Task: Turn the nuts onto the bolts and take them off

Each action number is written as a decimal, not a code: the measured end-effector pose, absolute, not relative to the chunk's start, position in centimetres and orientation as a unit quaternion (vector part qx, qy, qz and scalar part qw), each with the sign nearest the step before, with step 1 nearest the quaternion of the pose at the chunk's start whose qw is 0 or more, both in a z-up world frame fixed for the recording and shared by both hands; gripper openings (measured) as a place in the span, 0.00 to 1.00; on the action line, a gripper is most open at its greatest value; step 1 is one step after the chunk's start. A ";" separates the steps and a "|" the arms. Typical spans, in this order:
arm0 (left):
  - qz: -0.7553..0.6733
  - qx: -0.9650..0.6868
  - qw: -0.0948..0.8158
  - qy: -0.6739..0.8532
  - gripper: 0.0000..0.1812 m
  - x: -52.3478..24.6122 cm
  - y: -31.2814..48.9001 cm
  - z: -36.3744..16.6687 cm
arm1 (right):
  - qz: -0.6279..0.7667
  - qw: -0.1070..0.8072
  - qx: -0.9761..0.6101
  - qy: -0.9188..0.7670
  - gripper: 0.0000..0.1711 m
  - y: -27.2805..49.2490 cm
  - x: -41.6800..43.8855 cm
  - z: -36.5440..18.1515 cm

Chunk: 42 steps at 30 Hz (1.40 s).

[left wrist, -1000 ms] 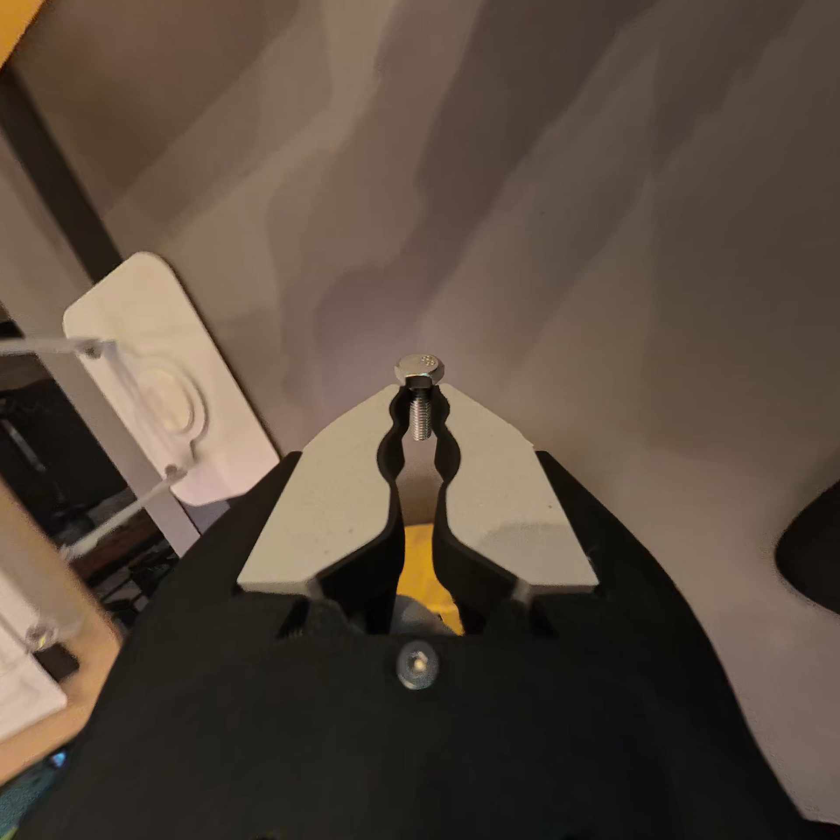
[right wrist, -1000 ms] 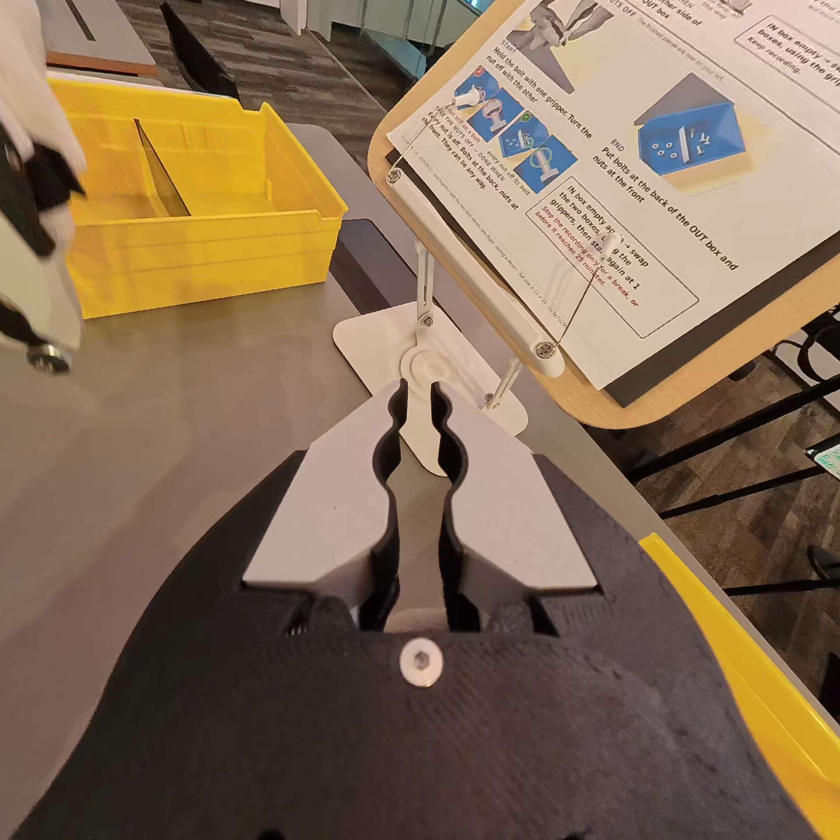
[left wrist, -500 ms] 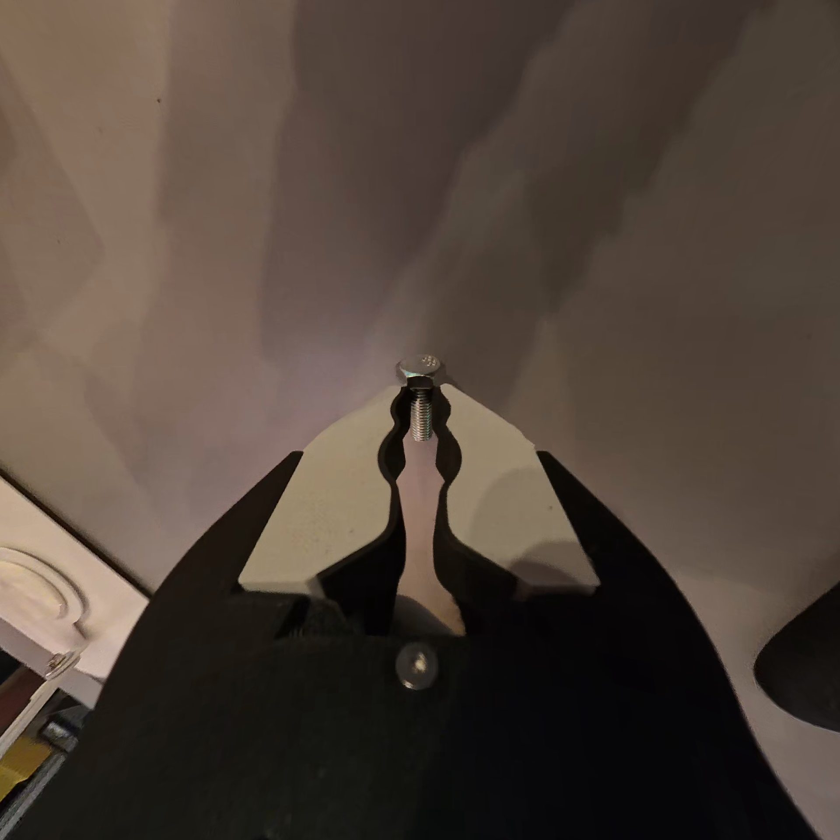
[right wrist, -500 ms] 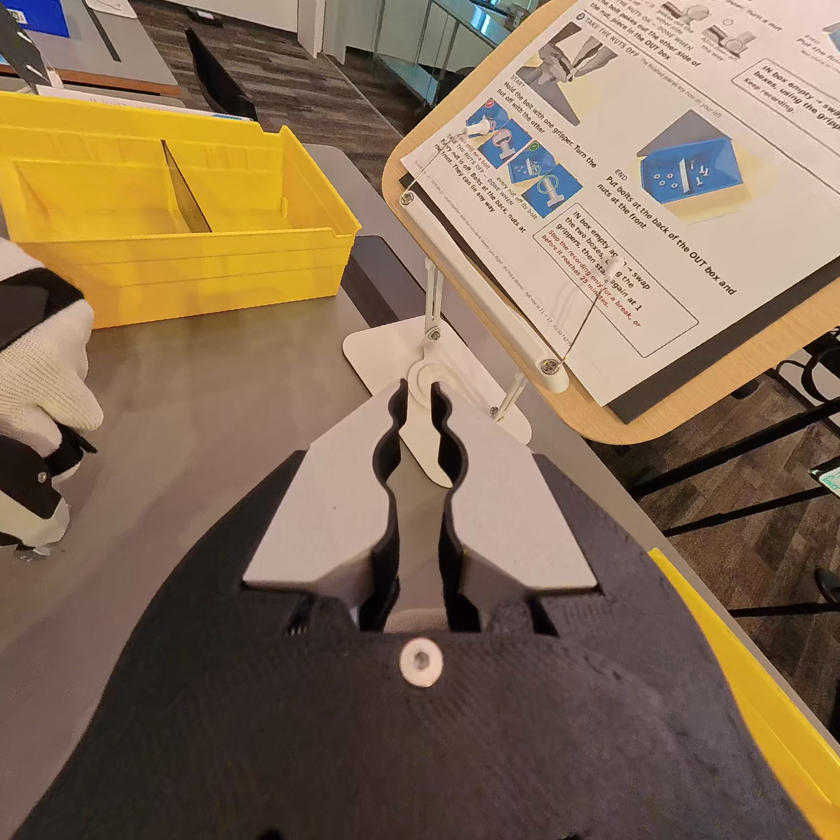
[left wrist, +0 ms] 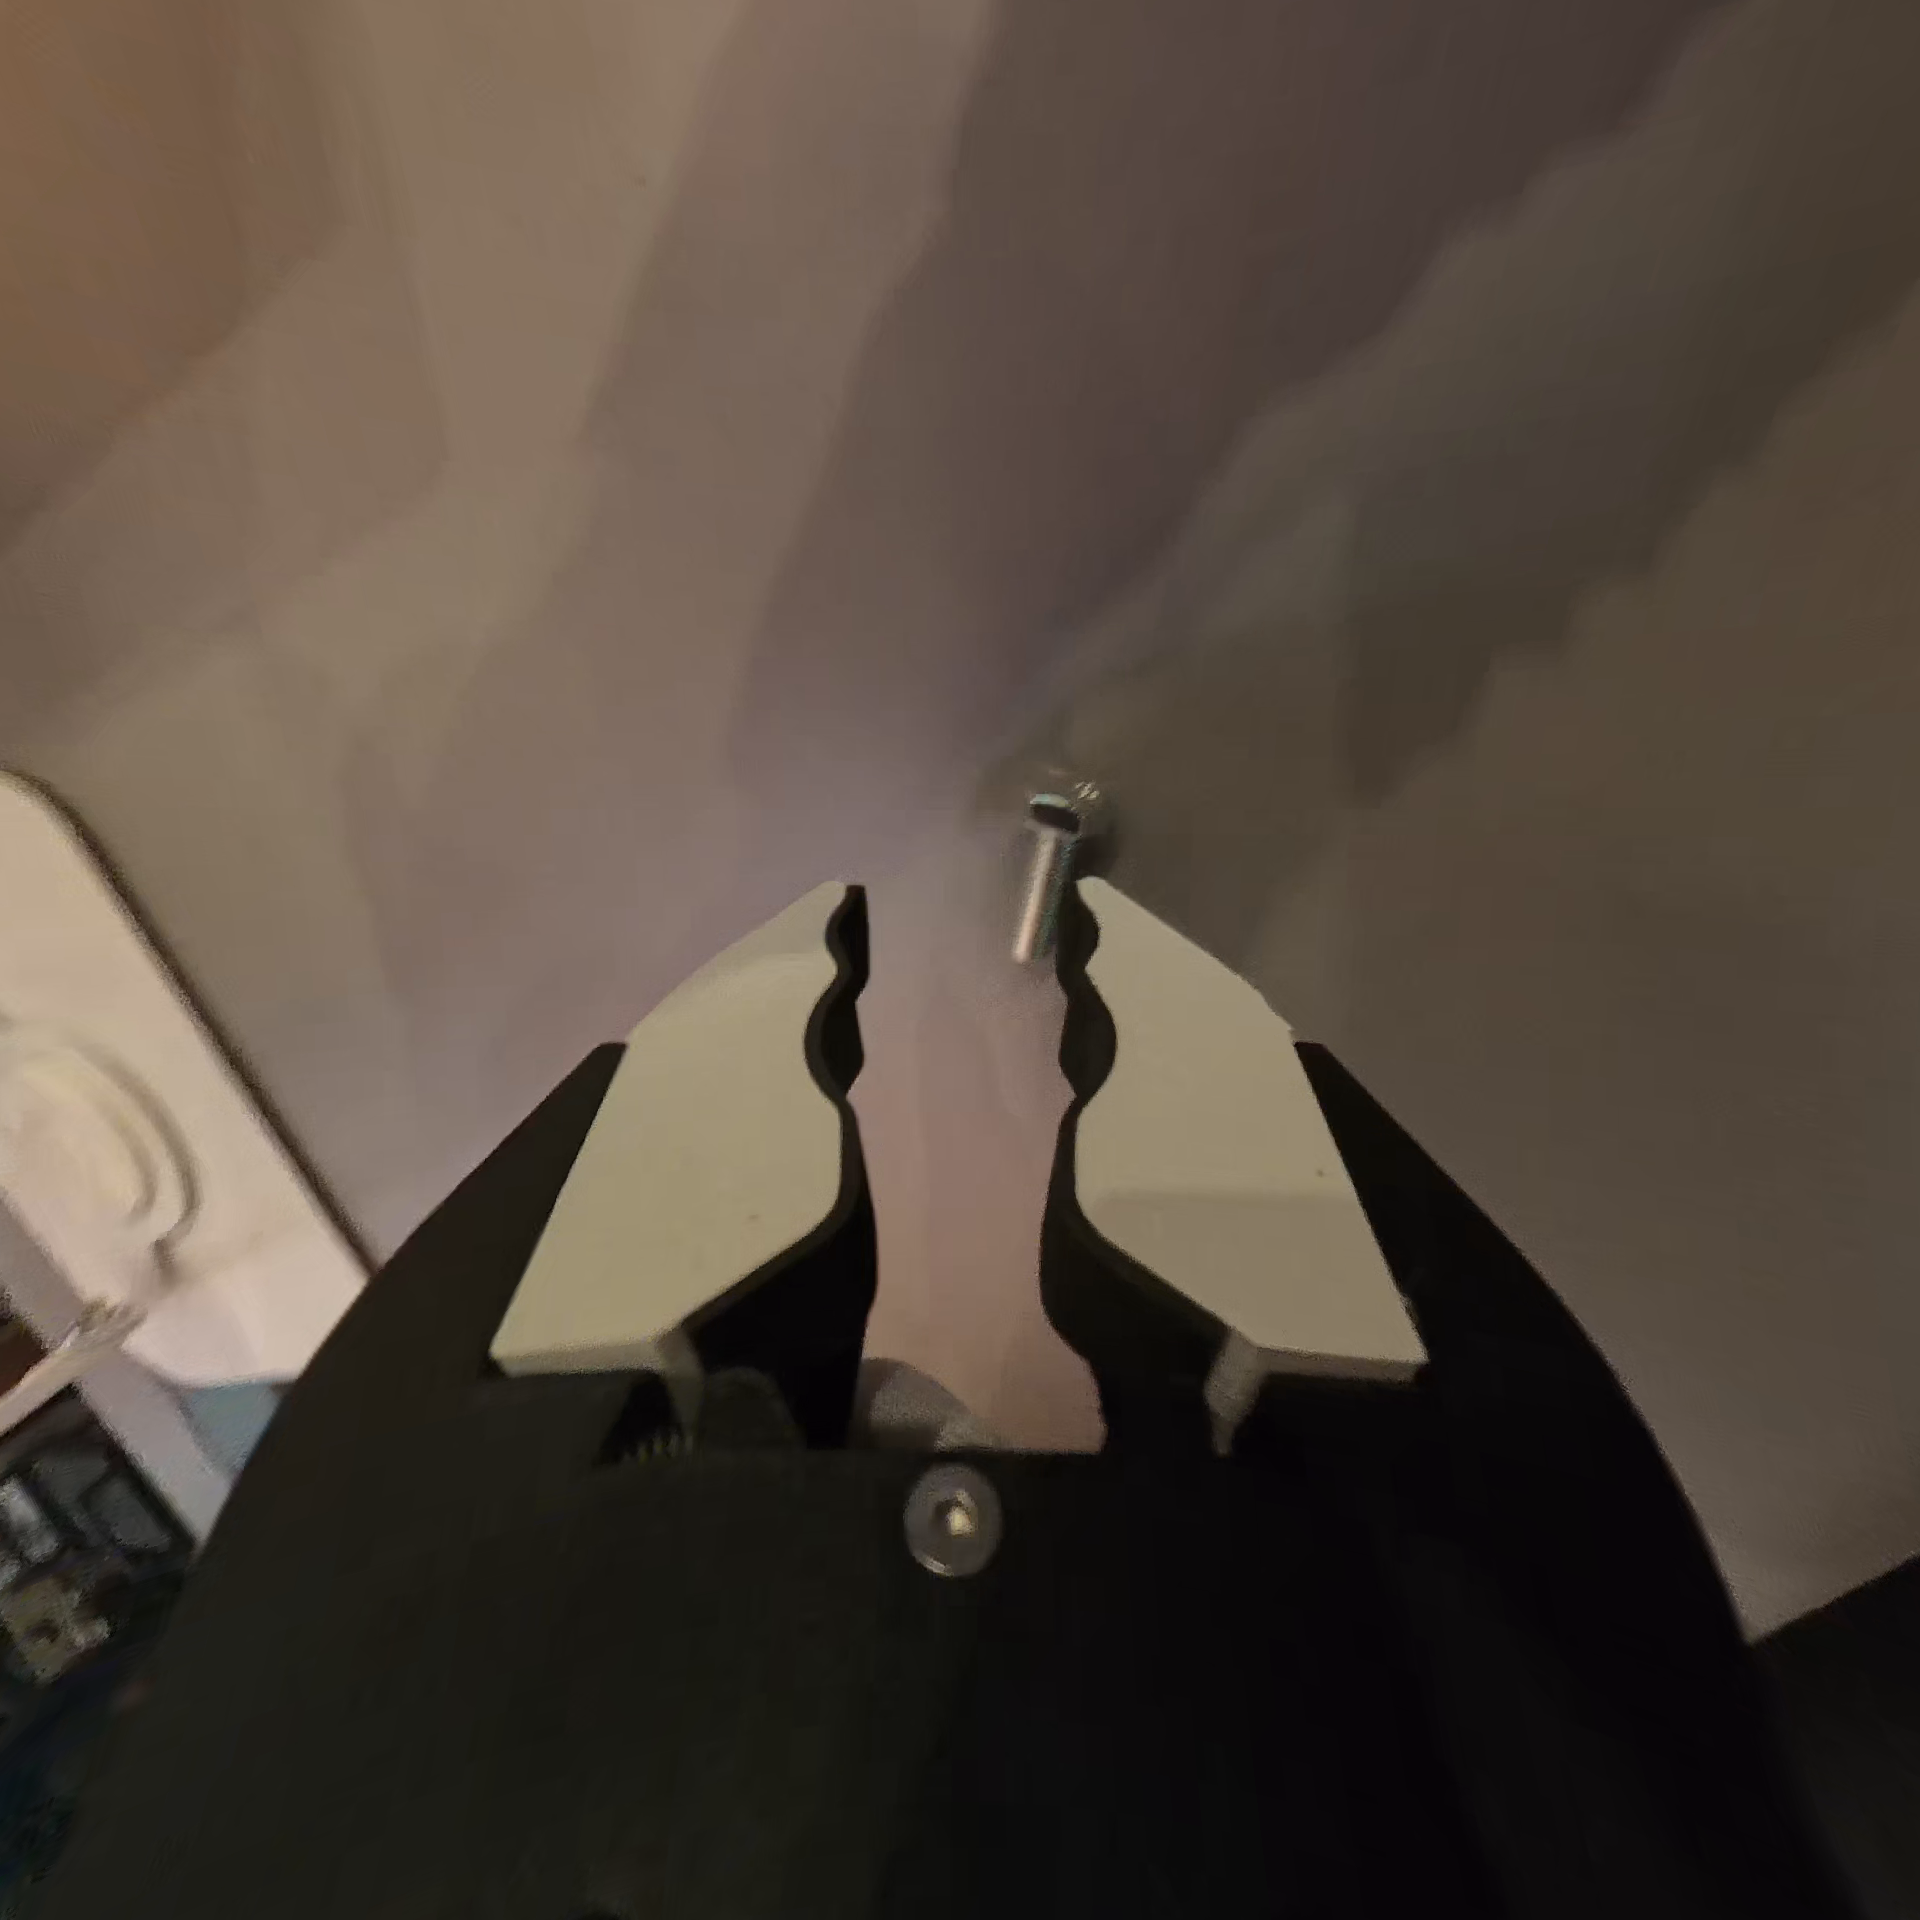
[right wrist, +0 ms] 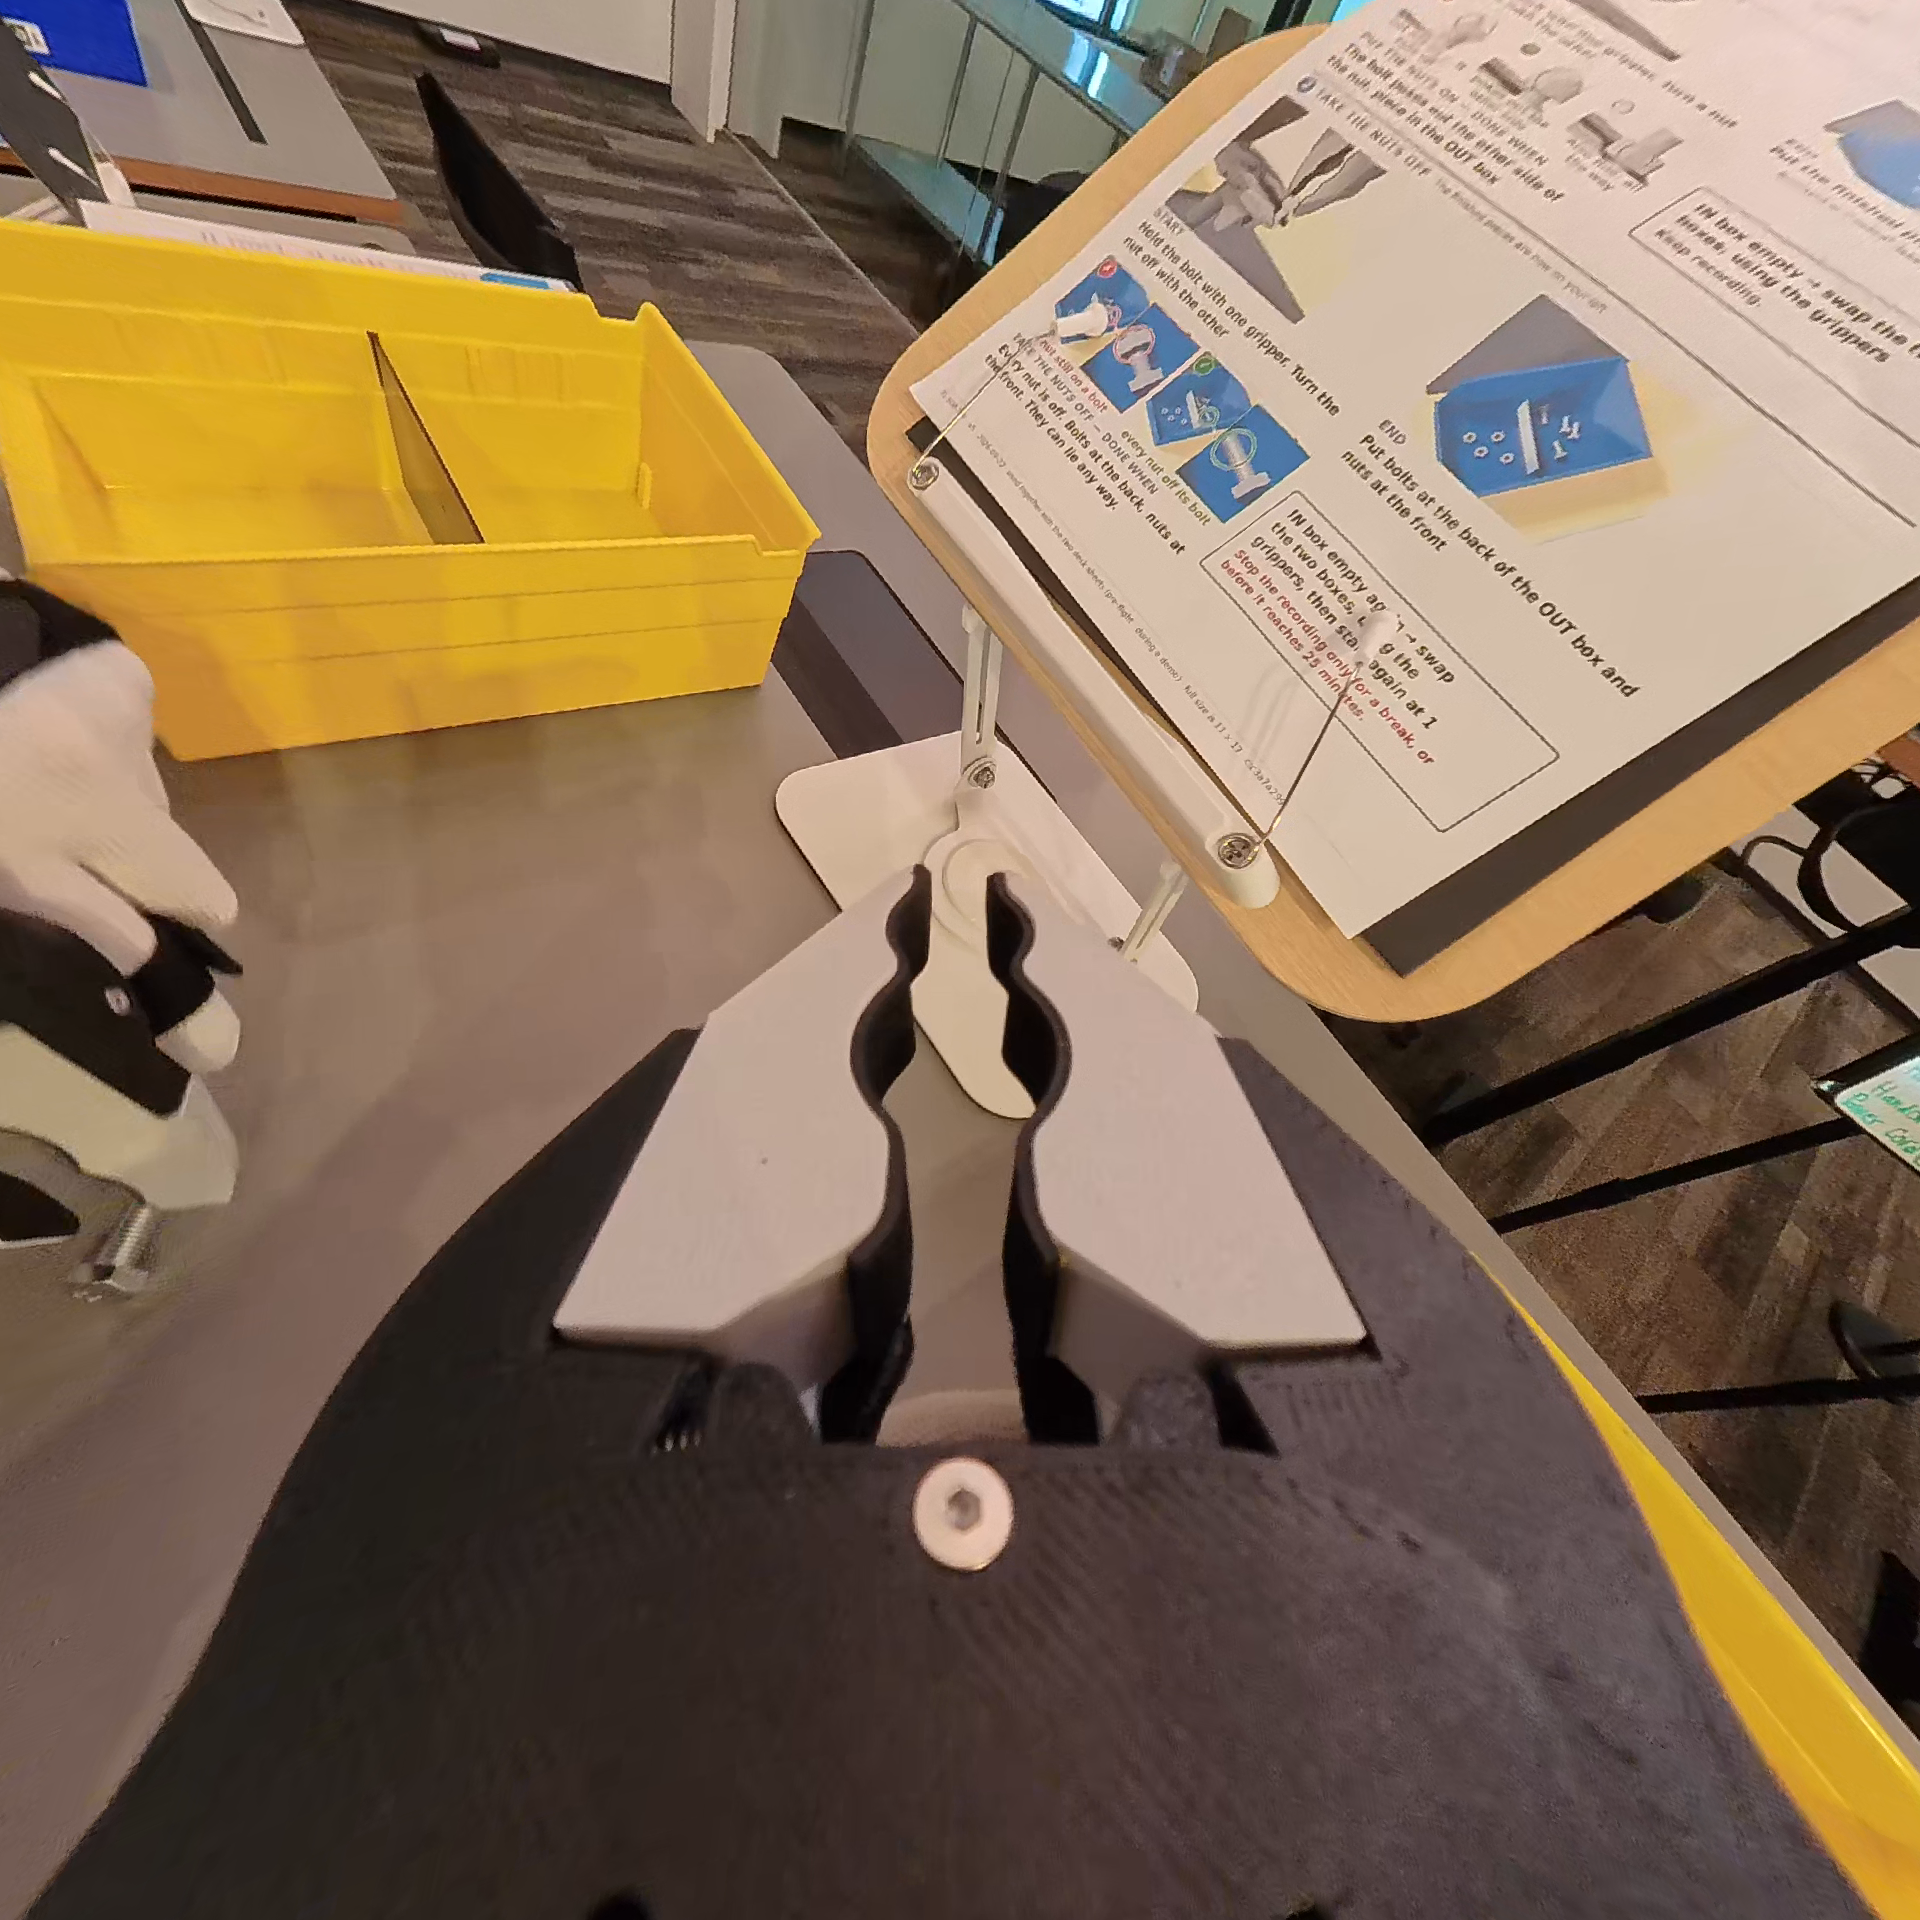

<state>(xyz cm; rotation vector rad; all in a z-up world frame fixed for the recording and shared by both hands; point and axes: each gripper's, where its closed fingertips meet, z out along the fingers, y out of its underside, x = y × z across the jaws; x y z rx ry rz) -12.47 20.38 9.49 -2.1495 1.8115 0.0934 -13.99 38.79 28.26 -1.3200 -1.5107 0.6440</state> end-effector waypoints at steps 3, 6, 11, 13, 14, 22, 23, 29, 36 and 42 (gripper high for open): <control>0.044 -0.788 0.235 0.567 0.21 -14.2 21.3 14.5 | 0.274 0.501 -0.545 -0.614 0.05 39.0 -13.5 28.8; 0.105 -0.839 0.307 0.438 0.21 -20.9 22.0 19.9 | 0.281 0.507 -0.545 -0.606 0.05 39.2 -13.2 29.3; 0.150 -0.913 0.332 0.184 0.19 -34.2 20.0 21.0 | 0.295 0.512 -0.537 -0.602 0.05 38.8 -13.2 29.9; 0.138 -0.935 0.309 0.104 0.20 -37.8 19.2 19.0 | 0.301 0.511 -0.537 -0.600 0.05 38.8 -13.3 30.0; 0.116 -0.946 0.293 0.074 0.20 -38.8 18.8 17.7 | 0.303 0.510 -0.536 -0.601 0.05 38.6 -13.4 30.0; 0.078 -0.973 0.211 -0.050 0.20 -43.7 19.3 10.3 | 0.314 0.507 -0.525 -0.608 0.05 37.5 -13.8 30.3; 0.077 -0.976 0.195 -0.052 0.19 -44.0 19.2 9.6 | 0.315 0.506 -0.524 -0.609 0.05 37.4 -13.8 30.3; 0.069 -0.982 0.170 -0.055 0.20 -44.2 20.2 7.9 | 0.314 0.511 -0.525 -0.603 0.05 37.7 -13.4 30.7; 0.074 -0.984 0.156 -0.053 0.11 -44.5 20.5 6.7 | 0.310 0.514 -0.530 -0.598 0.05 38.2 -13.1 30.7; 0.078 -0.980 0.175 -0.046 0.10 -44.7 20.5 6.8 | 0.309 0.513 -0.529 -0.601 0.05 38.1 -13.1 30.6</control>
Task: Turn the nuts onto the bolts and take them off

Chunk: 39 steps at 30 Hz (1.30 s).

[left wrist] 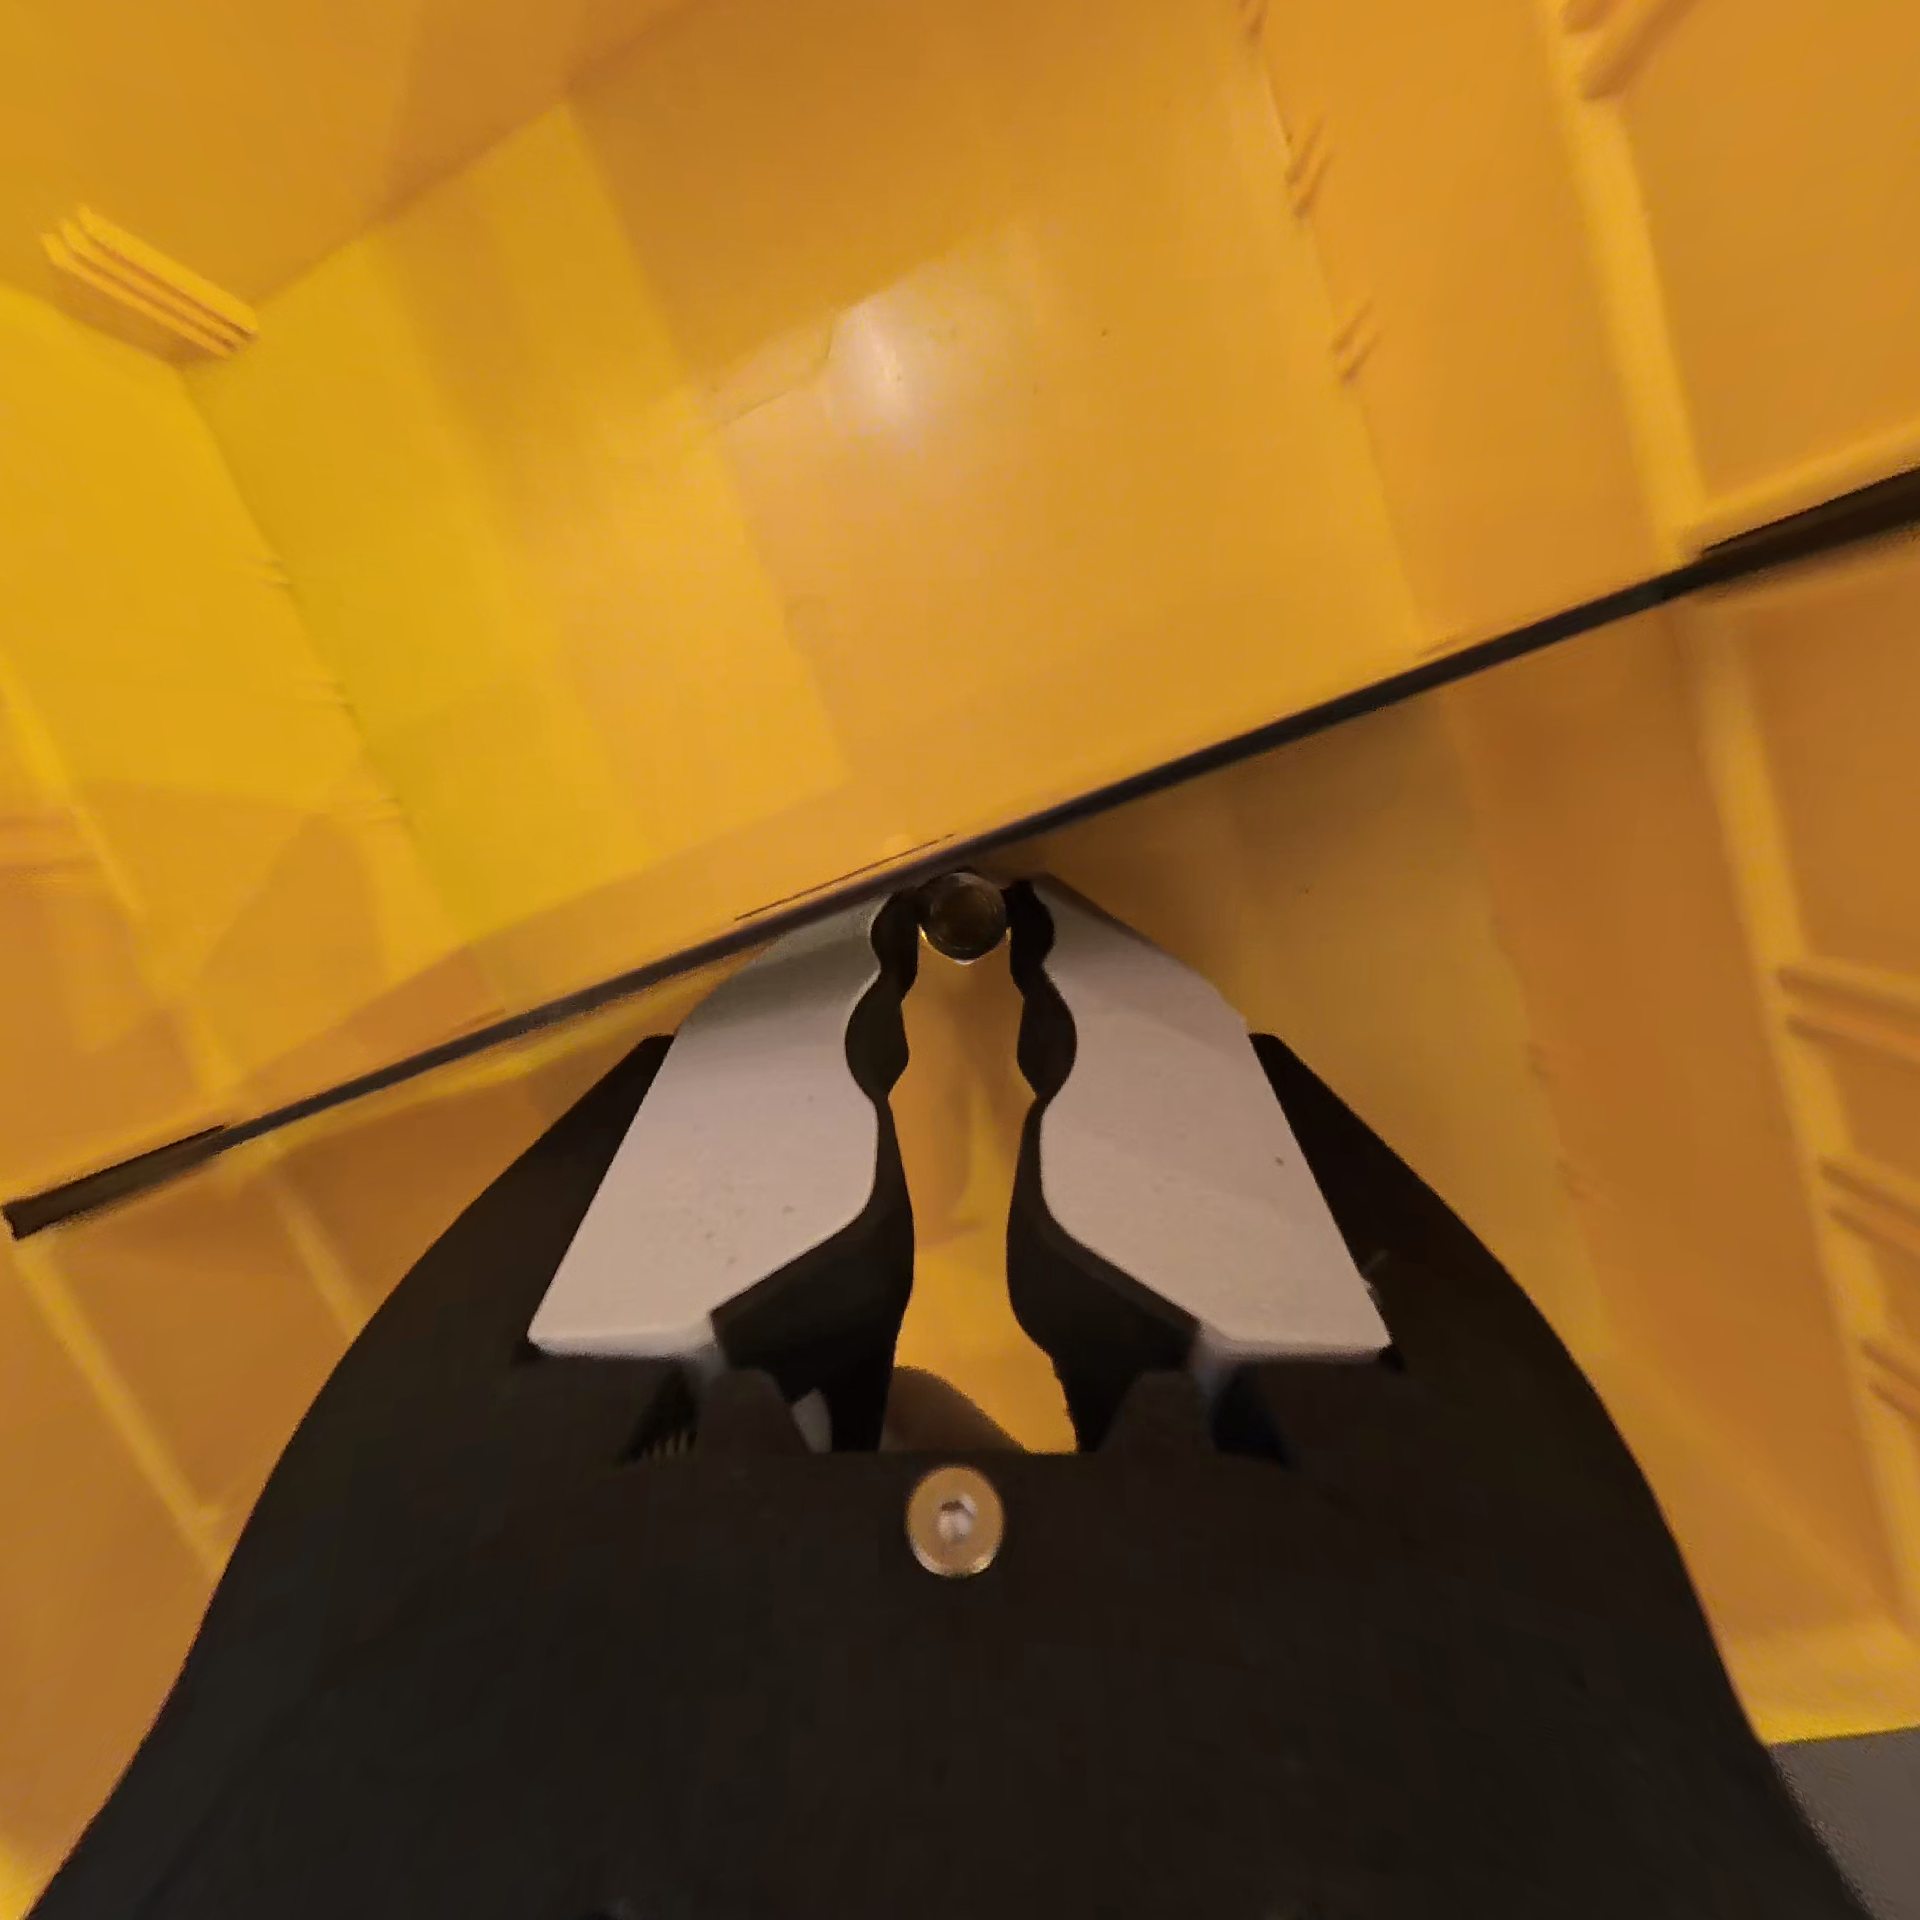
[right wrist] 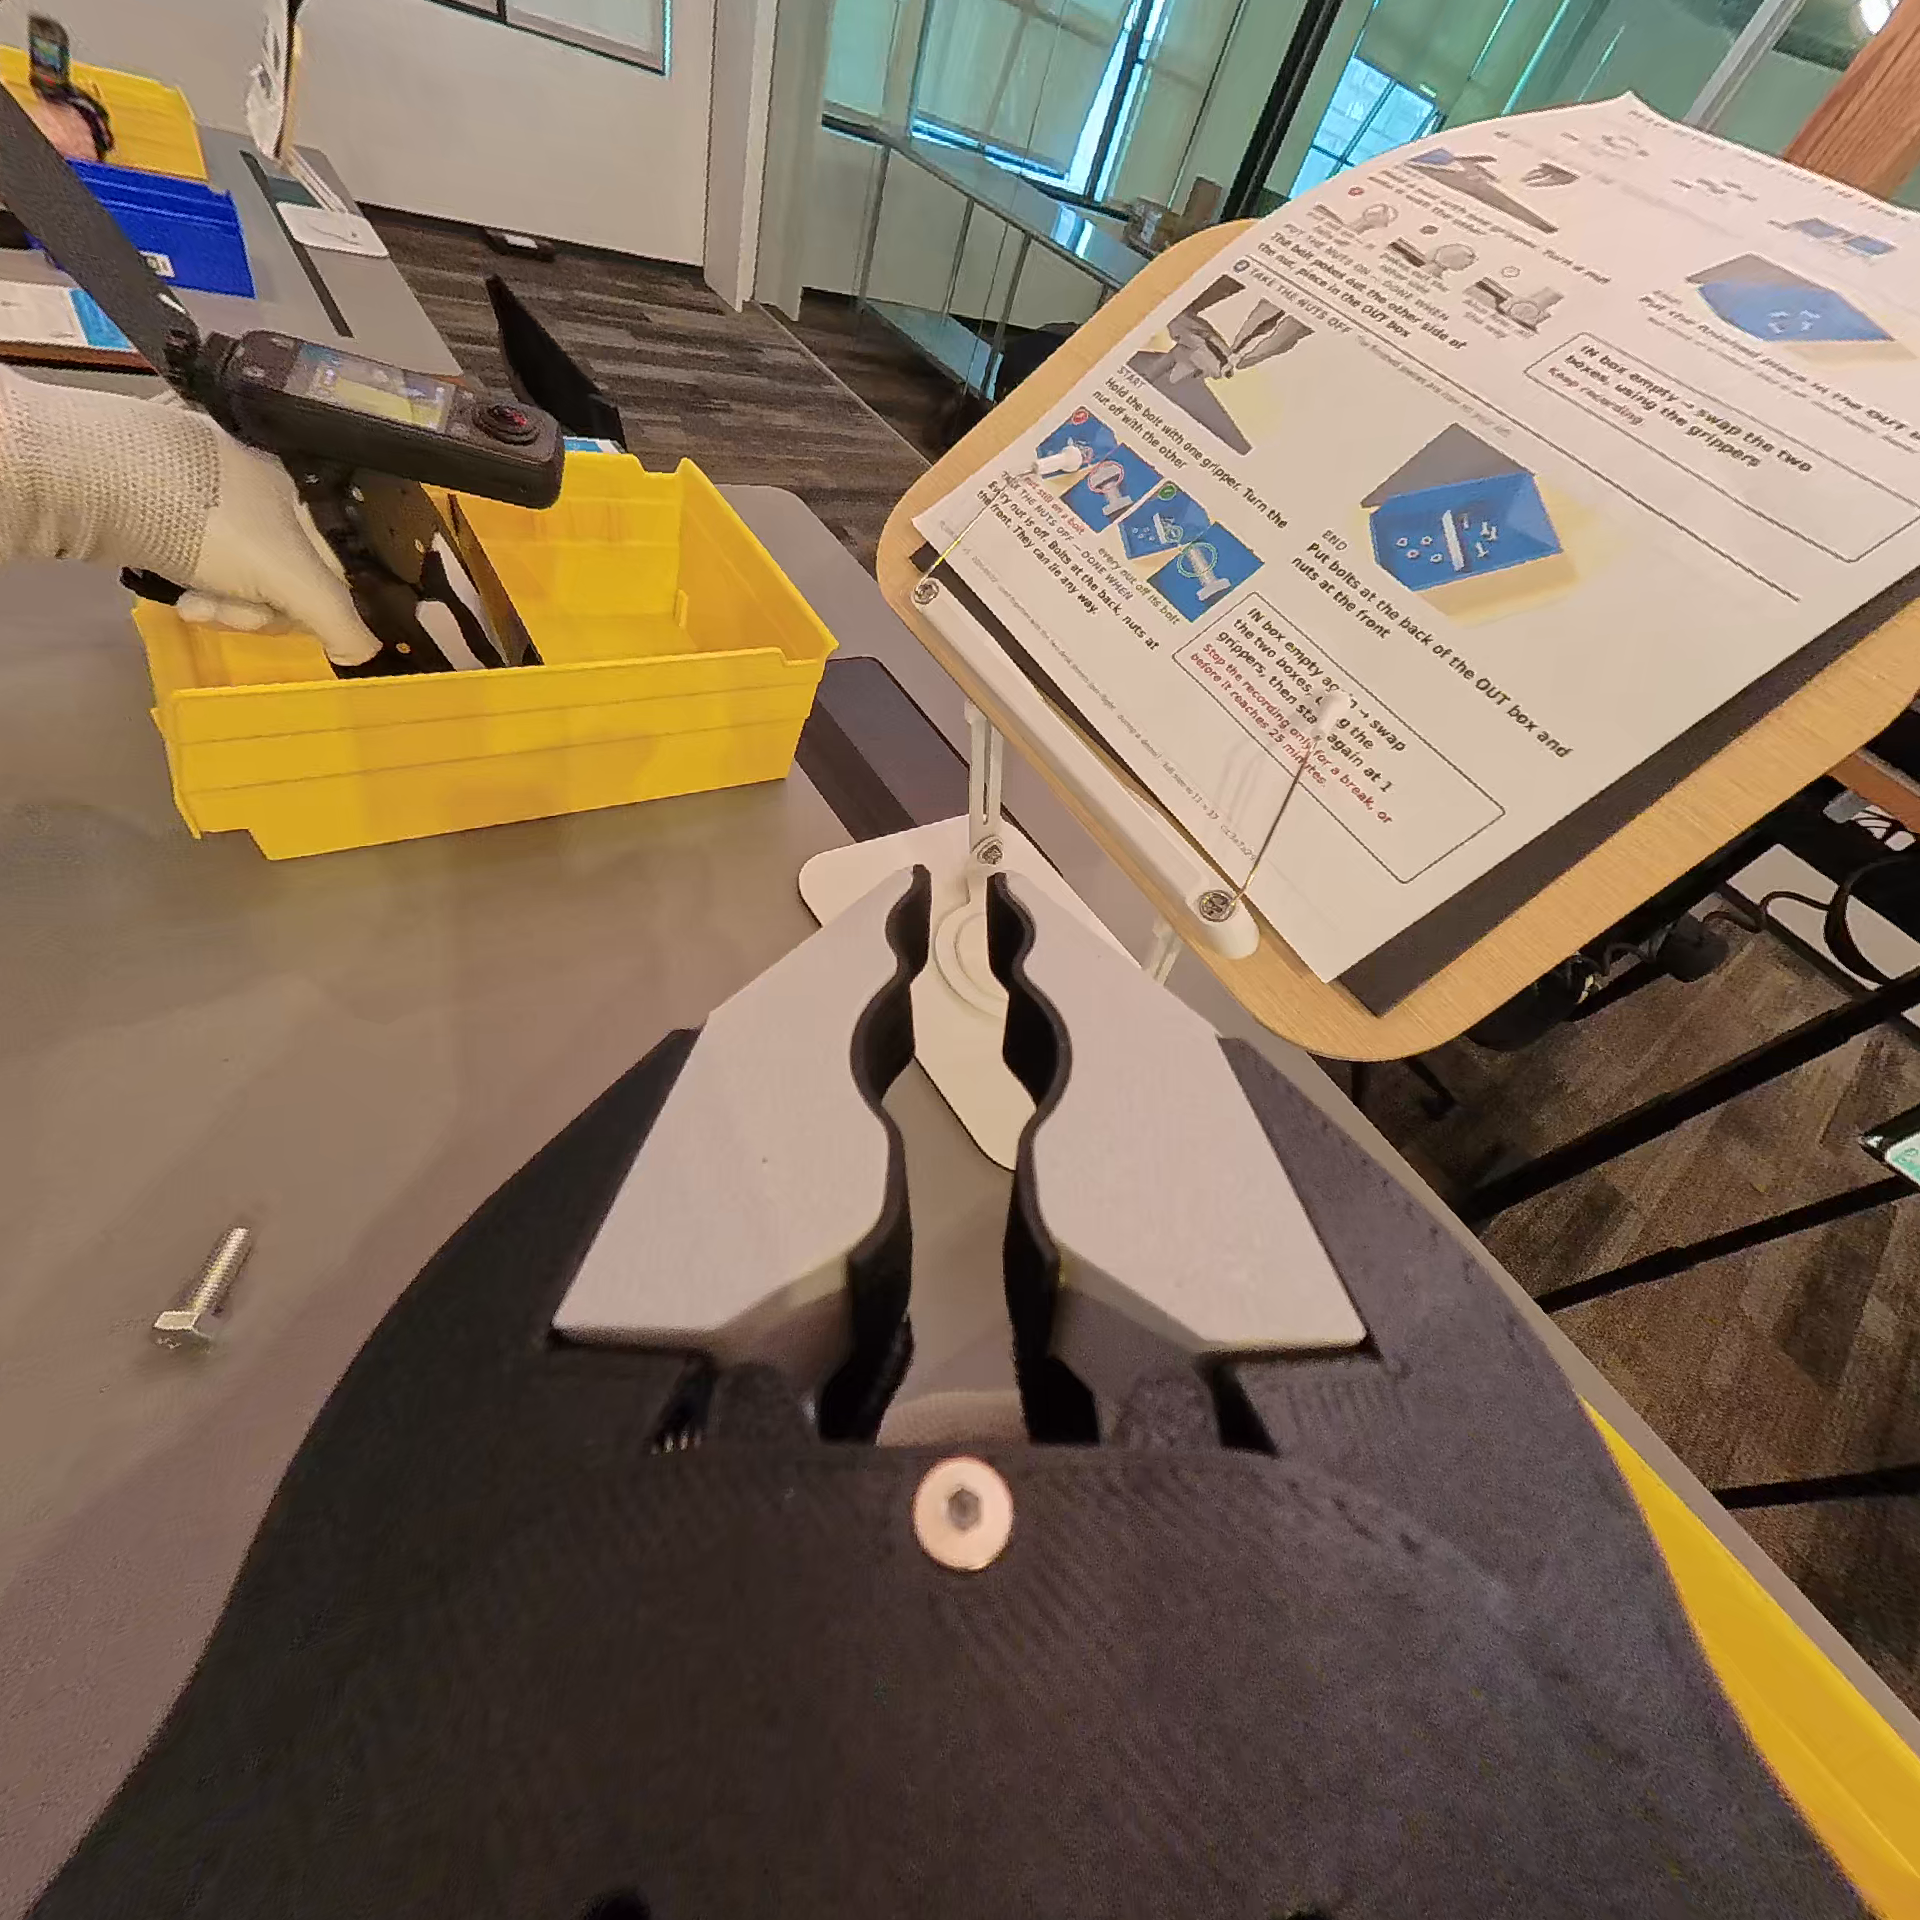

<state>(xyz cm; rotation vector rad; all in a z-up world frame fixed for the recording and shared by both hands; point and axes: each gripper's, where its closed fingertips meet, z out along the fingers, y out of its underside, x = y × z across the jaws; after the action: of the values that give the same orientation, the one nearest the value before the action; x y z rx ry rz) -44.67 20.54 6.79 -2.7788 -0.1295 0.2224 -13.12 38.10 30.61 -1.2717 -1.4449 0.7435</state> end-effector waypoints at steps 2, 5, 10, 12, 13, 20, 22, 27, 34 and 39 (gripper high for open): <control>0.083 -0.978 0.187 -0.042 0.10 -44.7 20.5 7.0 | 0.308 0.512 -0.529 -0.603 0.05 38.0 -13.2 30.5; 0.086 -0.972 0.216 -0.035 0.10 -44.6 20.4 8.1 | 0.308 0.508 -0.525 -0.609 0.05 37.7 -13.6 30.2; 0.096 -0.953 0.289 -0.014 0.10 -44.0 20.3 10.9 | 0.321 0.497 -0.515 -0.620 0.07 36.5 -14.9 29.8; 0.110 -0.944 0.311 -0.012 0.10 -43.8 20.0 12.2 | 0.333 0.488 -0.508 -0.626 0.07 35.7 -15.7 29.5; 0.115 -0.937 0.329 -0.001 0.10 -43.5 20.0 13.1 | 0.341 0.482 -0.505 -0.630 0.07 35.2 -16.1 29.4; 0.198 -0.848 0.477 0.123 0.10 -38.5 22.2 21.4 | 0.463 0.418 -0.480 -0.617 0.09 31.5 -19.7 28.2; 0.215 -0.815 0.514 0.161 0.10 -35.9 23.6 24.0 | 0.500 0.399 -0.479 -0.600 0.09 31.1 -20.4 28.0; 0.203 -0.721 0.617 0.241 0.10 -28.8 28.0 30.3 | 0.559 0.390 -0.487 -0.545 0.10 32.4 -20.5 28.6; 0.171 -0.639 0.681 0.315 0.10 -22.6 30.6 32.6 | 0.636 0.373 -0.468 -0.487 0.13 33.5 -18.8 30.8; 0.151 -0.606 0.692 0.362 0.10 -20.8 29.7 32.0 | 0.686 0.323 -0.424 -0.496 0.20 31.1 -18.5 31.5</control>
<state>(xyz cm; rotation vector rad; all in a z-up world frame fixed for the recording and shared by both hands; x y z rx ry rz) -20.76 29.65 31.96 -1.3529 0.8088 0.3369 -18.55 31.13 31.53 -1.1129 -1.3008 1.7994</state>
